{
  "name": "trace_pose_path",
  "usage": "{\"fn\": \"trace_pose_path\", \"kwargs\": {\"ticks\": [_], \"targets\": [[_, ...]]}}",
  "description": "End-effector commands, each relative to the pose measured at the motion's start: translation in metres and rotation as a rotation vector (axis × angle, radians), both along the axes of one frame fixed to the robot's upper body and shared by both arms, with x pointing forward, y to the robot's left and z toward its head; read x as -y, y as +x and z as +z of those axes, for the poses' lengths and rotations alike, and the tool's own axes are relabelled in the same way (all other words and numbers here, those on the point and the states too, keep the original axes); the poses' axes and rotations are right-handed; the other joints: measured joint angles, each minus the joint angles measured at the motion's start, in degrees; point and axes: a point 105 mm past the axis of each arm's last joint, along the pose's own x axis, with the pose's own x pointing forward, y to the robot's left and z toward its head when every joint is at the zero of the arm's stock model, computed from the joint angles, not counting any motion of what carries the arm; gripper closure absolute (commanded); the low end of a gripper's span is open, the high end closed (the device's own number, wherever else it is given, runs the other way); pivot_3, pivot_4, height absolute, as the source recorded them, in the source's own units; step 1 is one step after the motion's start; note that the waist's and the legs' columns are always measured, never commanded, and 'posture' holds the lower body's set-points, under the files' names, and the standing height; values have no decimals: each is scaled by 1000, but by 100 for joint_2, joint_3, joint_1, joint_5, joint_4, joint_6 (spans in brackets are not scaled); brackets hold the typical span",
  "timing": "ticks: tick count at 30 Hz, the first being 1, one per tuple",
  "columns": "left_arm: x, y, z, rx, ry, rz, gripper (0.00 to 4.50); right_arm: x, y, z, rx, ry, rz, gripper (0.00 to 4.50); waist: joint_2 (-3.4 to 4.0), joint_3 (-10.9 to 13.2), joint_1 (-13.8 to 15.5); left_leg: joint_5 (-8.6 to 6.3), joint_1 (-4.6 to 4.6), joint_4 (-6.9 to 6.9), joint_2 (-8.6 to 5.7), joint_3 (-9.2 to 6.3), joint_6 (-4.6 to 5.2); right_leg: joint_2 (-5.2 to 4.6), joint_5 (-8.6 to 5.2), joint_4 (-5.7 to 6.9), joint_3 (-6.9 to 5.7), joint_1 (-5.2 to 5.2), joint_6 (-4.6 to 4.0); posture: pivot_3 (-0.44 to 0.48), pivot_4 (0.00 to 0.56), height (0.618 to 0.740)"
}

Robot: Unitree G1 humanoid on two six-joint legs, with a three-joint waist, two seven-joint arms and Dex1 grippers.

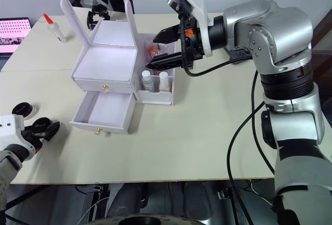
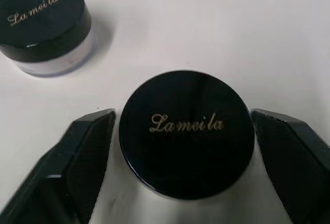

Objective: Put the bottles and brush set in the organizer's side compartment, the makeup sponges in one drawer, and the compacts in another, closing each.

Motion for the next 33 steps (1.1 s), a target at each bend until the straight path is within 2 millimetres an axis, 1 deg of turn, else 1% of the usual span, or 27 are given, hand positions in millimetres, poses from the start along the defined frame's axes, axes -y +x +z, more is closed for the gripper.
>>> {"fn": "trace_pose_path", "kwargs": {"ticks": [1,5,9,11,12,13,15,17,20,23,28,33], "targets": [[-2,-3,14,12,37,7,1799,2,-4,16,63,40,6,0,0,0,1,0,0,0,0,0,0,0,0,0,0,0,0,0,150,740],[-3,-4,15,9,40,13,1838,3,-1,15,73,40,-5,0,0,0,0,0,0,0,0,0,0,0,0,0,0,0,-1,0,150,740],[-4,1,26,53,51,17,1838,1,2,16,82,41,-4,0,0,0,2,0,0,1,0,0,0,0,0,0,0,0,-1,0,150,740],[1,5,42,112,57,-29,1838,1,2,16,83,41,-2,0,0,0,2,0,0,0,0,0,0,0,0,0,0,0,-1,0,150,740],[6,9,53,152,60,-68,1838,1,2,16,83,41,-1,0,0,0,4,0,0,0,0,0,0,0,0,0,0,0,-1,0,150,740],[16,13,66,207,59,-136,1838,2,1,15,83,40,0,0,-1,0,8,0,0,1,0,0,0,0,0,0,0,0,-1,0,150,740],[38,18,86,285,53,-268,1838,2,0,13,82,38,3,0,-1,0,26,0,-1,1,0,0,-1,0,0,-1,0,0,-1,0,150,740],[58,21,99,324,56,-394,1838,3,0,12,83,37,5,0,-1,0,28,1,-1,3,0,0,-2,0,0,-2,0,1,-2,0,150,740],[82,23,109,364,22,-543,1838,2,0,11,94,46,6,0,1,1,10,1,-1,0,0,1,-2,-1,0,-2,1,1,-1,0,150,740],[99,29,100,318,30,-654,1838,1,0,12,99,58,3,0,1,1,-14,1,1,-1,0,1,-1,1,0,0,1,1,0,0,150,740],[111,39,85,232,66,-750,1838,3,-2,11,110,65,-6,0,1,1,-1,2,2,0,1,0,0,4,0,3,1,0,0,0,150,740],[110,42,67,125,114,-783,1838,9,-4,8,110,50,-18,0,2,1,-2,2,1,-2,1,1,0,4,0,1,2,0,0,0,150,740]]}}
